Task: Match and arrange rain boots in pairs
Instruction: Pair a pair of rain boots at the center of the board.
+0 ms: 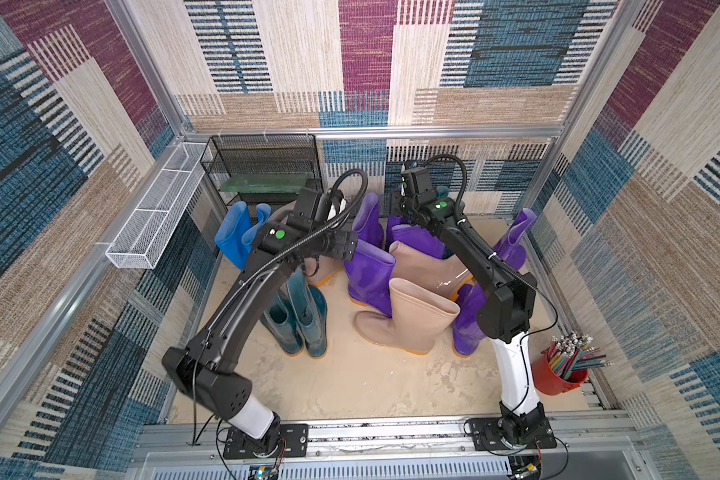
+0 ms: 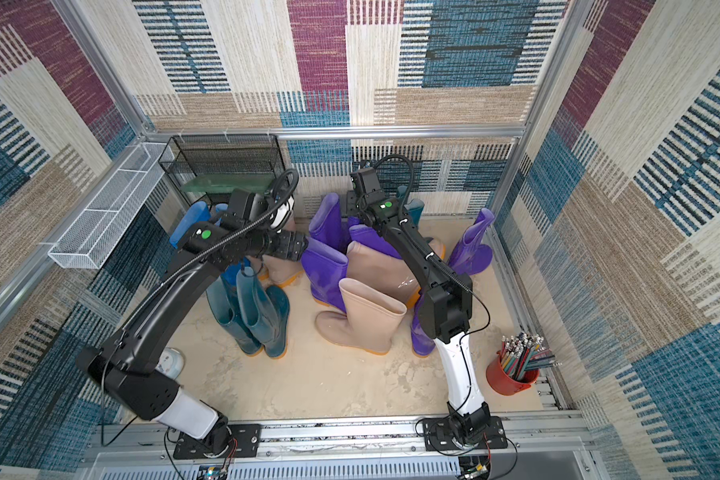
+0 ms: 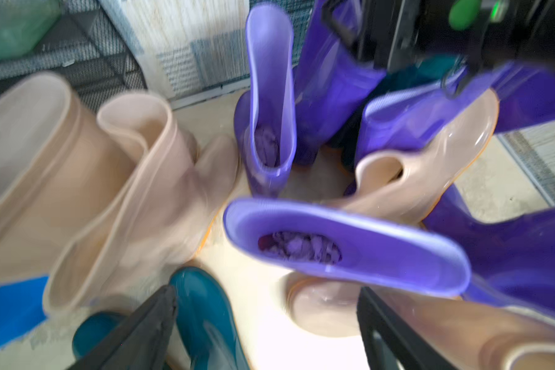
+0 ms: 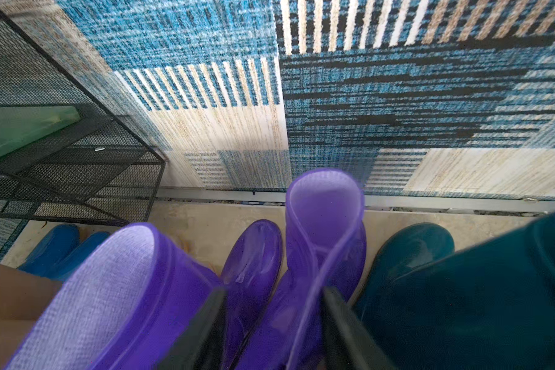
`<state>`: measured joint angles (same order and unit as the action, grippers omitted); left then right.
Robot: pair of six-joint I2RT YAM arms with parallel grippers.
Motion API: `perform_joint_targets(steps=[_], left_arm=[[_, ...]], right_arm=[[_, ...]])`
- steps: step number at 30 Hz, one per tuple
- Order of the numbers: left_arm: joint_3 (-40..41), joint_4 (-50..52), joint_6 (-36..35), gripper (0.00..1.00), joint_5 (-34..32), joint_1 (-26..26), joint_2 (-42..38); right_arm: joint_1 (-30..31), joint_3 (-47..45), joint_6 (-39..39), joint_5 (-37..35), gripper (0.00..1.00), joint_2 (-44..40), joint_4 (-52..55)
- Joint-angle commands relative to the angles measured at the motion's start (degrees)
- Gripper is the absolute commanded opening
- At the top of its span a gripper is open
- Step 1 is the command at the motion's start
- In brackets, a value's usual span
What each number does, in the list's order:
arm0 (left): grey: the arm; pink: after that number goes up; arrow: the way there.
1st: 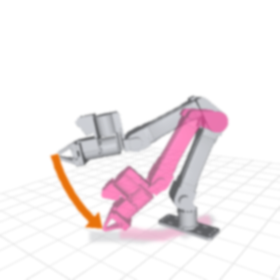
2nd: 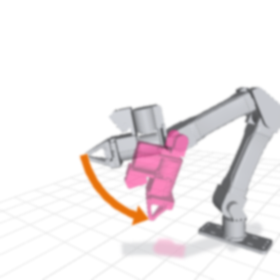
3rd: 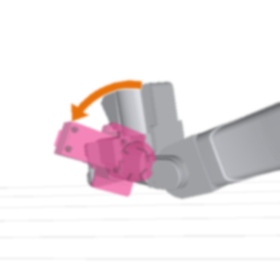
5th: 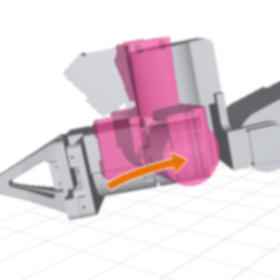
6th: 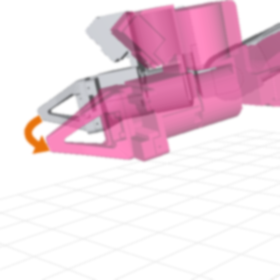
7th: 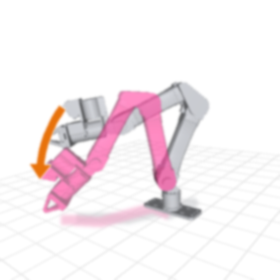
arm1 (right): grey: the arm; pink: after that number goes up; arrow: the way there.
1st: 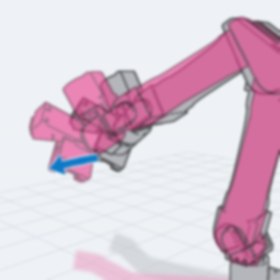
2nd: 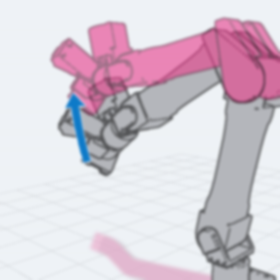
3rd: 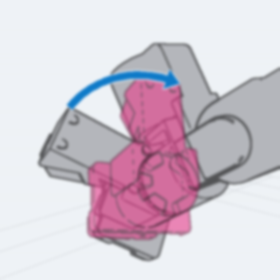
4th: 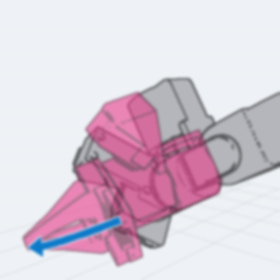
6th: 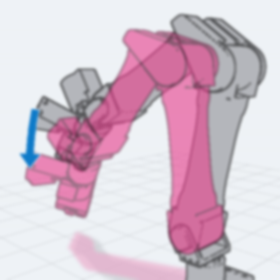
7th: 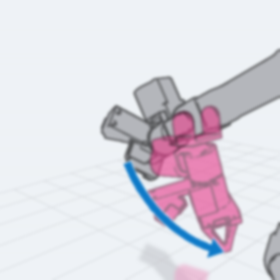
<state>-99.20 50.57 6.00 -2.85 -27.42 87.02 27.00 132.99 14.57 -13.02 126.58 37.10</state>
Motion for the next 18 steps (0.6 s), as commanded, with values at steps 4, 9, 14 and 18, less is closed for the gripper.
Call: perform_joint_targets(steps=[4, 9, 14, 18], left_arm=[[8.1, -10.3, -0.2, 0.92, -2.5, 1.0, -4.4], [8.7, -9.6, 0.3, 0.92, -0.8, 1.7, -4.4], [10.3, -9.9, 0.2, 0.92, -0.8, 2.0, -5.1], [10.5, -10.2, 0.4, 0.92, -0.3, 2.1, -5.2]], right_arm=[[0.1, 0.8, -4.8, 9.4, 0.00, -0.2, -0.7], [0.1, 0.0, -4.6, 14.2, 0.00, -2.3, -1.7], [-0.3, 0.3, -5.1, 17.2, 0.00, -2.1, -2.6], [-1.1, 0.3, -2.9, 21.4, 0.03, -0.2, -4.4]])
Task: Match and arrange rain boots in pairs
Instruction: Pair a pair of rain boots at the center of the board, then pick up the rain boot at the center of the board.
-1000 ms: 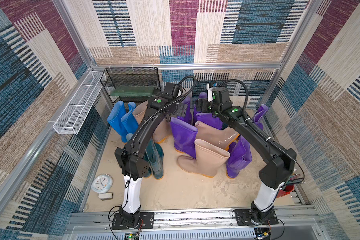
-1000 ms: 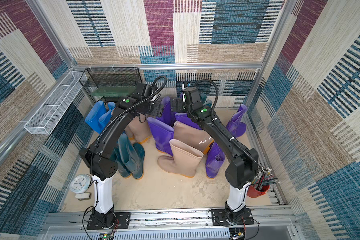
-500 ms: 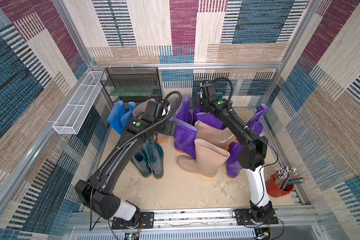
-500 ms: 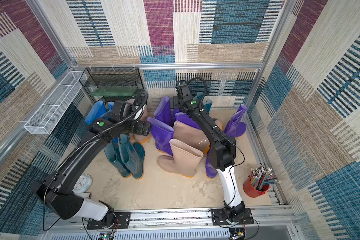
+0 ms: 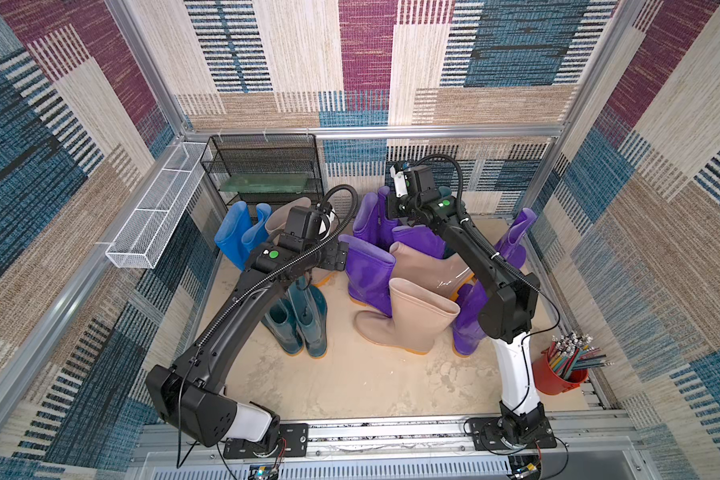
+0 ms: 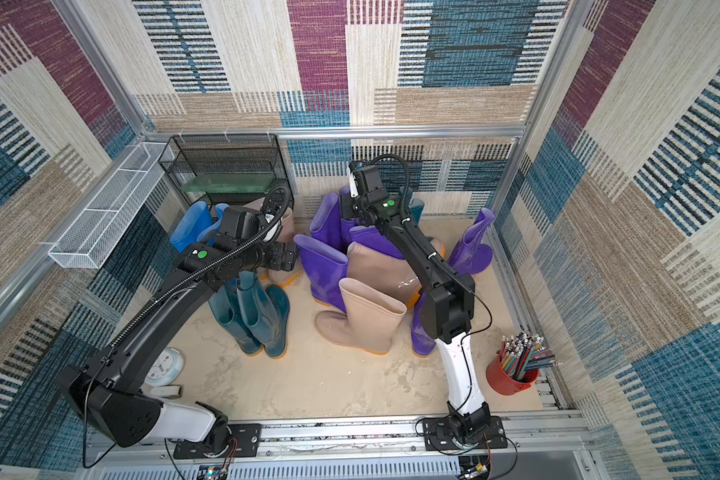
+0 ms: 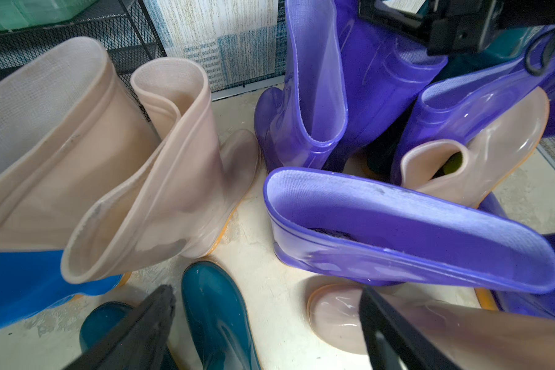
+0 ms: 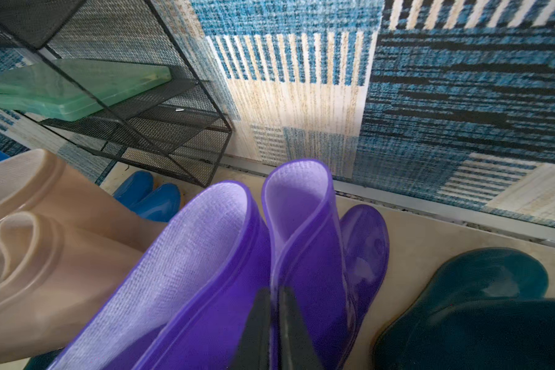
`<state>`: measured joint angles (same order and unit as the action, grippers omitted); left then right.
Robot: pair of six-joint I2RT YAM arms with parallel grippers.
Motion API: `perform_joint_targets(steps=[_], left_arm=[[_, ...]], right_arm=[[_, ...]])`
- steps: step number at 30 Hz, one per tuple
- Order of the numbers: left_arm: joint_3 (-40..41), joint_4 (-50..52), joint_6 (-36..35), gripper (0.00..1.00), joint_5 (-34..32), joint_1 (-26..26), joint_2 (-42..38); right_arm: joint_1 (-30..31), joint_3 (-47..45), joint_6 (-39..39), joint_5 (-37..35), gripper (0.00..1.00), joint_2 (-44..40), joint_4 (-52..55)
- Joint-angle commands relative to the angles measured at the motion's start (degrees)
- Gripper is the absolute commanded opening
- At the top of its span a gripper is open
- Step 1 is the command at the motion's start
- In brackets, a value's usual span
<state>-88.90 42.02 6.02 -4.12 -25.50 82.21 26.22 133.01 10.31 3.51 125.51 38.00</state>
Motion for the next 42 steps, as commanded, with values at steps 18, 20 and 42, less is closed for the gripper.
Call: perform_joint_targets(steps=[18, 20, 42], left_arm=[[1.6, -2.7, -3.2, 0.93, 14.6, 0.0, -1.1], [1.6, -2.7, -3.2, 0.93, 14.2, -0.3, -1.8], [9.3, -11.9, 0.4, 0.92, 6.5, -1.1, -11.6]], right_arm=[[-1.2, 1.5, 3.3, 4.7, 0.78, -7.7, 4.5], [-0.5, -3.2, 2.2, 2.0, 0.81, -13.5, 5.2], [20.6, -61.8, -6.2, -12.0, 0.96, -57.7, 6.8]])
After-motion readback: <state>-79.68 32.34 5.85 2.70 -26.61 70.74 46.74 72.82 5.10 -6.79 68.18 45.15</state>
